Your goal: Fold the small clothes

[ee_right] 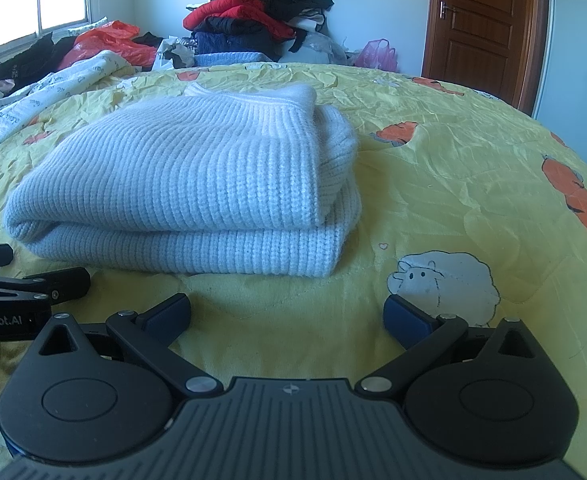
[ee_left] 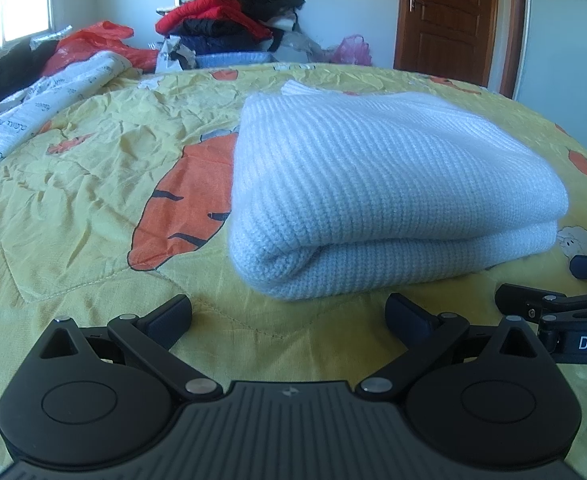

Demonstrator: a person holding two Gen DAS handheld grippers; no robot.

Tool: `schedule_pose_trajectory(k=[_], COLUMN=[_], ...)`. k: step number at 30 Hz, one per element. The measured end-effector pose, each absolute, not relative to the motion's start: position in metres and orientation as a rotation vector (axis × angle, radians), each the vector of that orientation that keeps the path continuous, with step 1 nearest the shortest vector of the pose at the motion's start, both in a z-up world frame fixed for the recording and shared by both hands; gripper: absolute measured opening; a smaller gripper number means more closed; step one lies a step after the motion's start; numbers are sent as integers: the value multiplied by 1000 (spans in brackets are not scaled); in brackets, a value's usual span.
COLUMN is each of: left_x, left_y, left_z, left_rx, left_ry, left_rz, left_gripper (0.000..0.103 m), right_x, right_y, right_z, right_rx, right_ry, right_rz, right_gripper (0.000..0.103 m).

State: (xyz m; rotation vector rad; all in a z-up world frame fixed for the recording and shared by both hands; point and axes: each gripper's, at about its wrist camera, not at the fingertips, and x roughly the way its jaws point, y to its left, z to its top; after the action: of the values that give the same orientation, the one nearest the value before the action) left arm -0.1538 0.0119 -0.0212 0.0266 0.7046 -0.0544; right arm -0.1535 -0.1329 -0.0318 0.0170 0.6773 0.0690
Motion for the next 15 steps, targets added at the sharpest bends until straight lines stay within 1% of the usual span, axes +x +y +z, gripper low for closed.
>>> schedule_pose_trajectory(k=[5, 12, 15], left_x=[-174, -185, -198], left_y=[10, 8, 1], left_z=[5, 21, 28], left_rx=[49, -28, 37], left_ry=[656, 692, 617], left_rz=[-45, -149, -54], left_gripper=[103, 103, 103], right_x=[-172, -185, -187], right_y=[-131, -134, -135], right_z=[-20, -8, -4], right_rx=[-17, -11, -11], right_ry=[669, 640, 629], right_rz=[77, 89, 94], right_gripper=[103, 103, 103])
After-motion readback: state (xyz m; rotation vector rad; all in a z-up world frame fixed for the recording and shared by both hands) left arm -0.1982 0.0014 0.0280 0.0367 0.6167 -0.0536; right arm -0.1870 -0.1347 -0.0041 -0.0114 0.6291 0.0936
